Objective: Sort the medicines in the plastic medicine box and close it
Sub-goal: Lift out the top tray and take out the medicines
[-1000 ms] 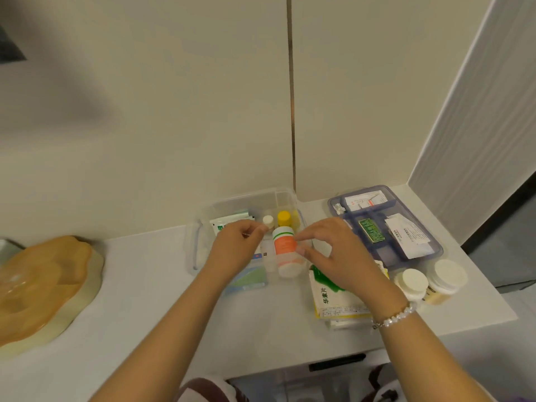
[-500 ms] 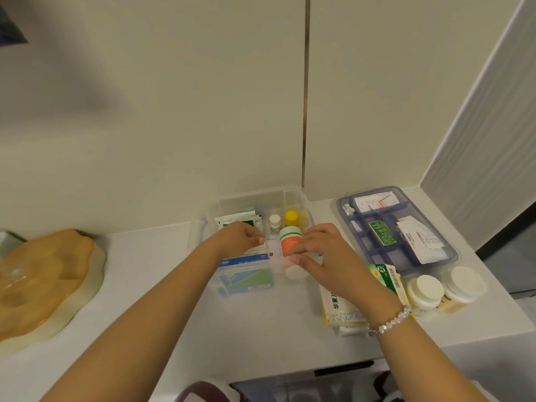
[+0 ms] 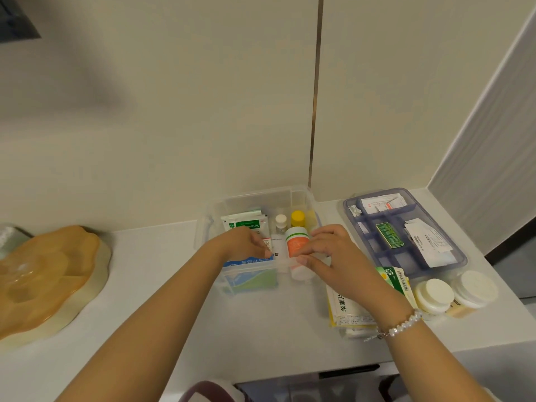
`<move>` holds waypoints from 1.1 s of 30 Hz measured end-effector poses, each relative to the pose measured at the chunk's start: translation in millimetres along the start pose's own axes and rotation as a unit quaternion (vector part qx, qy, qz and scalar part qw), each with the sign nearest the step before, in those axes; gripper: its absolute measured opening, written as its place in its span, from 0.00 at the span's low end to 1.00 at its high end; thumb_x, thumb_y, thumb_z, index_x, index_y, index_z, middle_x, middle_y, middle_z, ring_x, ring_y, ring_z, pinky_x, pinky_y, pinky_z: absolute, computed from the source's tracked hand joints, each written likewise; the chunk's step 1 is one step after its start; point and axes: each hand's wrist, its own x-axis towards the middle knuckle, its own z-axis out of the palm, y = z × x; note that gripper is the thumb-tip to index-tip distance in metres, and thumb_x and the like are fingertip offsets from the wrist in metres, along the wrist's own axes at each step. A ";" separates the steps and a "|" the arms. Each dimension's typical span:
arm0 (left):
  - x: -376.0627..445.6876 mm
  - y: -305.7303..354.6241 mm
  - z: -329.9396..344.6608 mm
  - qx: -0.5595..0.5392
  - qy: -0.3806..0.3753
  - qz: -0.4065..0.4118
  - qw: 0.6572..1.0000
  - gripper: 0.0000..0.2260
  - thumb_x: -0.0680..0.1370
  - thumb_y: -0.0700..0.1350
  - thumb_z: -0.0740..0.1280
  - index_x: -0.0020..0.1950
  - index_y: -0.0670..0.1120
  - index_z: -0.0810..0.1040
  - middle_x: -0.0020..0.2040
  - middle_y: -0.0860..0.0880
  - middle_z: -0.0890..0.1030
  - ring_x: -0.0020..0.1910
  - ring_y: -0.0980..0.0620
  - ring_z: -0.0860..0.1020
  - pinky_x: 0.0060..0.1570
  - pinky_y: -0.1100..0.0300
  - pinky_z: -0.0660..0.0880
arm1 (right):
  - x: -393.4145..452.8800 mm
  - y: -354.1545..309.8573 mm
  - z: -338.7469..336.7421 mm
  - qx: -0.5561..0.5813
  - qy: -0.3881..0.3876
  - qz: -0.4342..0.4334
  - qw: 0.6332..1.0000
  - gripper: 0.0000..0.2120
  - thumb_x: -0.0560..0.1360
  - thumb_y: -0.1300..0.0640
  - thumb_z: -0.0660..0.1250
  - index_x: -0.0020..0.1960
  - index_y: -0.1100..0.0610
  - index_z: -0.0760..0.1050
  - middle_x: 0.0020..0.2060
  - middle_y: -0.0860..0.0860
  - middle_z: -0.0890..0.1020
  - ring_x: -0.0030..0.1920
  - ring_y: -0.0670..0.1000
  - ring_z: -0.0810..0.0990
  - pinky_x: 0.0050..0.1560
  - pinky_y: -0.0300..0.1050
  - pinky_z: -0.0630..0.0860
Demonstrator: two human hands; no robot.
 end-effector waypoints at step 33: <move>-122.3 60.8 -32.0 -0.226 0.117 0.108 0.961 0.04 0.69 0.51 0.74 0.42 0.58 0.84 0.36 0.56 0.85 0.33 0.57 0.82 0.32 0.65 0.78 | -21.3 -36.7 5.5 0.294 0.018 0.010 0.956 0.11 0.73 0.52 0.66 0.55 0.45 0.75 0.37 0.47 0.84 0.33 0.47 0.80 0.40 0.37 0.76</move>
